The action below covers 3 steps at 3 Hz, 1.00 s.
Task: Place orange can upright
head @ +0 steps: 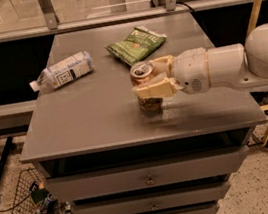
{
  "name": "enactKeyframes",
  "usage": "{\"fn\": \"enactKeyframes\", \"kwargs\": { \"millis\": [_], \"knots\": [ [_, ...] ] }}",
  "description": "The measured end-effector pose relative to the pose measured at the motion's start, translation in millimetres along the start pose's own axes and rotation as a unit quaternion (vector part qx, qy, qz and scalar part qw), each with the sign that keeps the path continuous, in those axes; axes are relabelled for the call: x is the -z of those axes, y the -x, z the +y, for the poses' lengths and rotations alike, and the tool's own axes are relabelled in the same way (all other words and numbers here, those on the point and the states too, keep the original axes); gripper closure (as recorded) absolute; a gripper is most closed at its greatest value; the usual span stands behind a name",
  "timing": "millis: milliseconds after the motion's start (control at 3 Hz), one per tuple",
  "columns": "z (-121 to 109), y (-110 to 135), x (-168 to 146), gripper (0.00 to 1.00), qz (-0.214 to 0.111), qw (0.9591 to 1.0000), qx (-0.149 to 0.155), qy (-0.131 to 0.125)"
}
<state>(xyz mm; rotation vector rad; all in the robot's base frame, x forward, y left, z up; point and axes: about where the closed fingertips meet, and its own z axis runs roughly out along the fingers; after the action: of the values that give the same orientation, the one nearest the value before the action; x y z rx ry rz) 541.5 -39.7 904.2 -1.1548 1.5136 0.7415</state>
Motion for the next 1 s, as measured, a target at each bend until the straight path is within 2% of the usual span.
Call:
{"fn": "enactKeyframes", "kwargs": {
  "millis": [1000],
  "knots": [
    [4.0,3.4,-5.4,0.13,0.0,1.0,0.003,0.006]
  ]
}}
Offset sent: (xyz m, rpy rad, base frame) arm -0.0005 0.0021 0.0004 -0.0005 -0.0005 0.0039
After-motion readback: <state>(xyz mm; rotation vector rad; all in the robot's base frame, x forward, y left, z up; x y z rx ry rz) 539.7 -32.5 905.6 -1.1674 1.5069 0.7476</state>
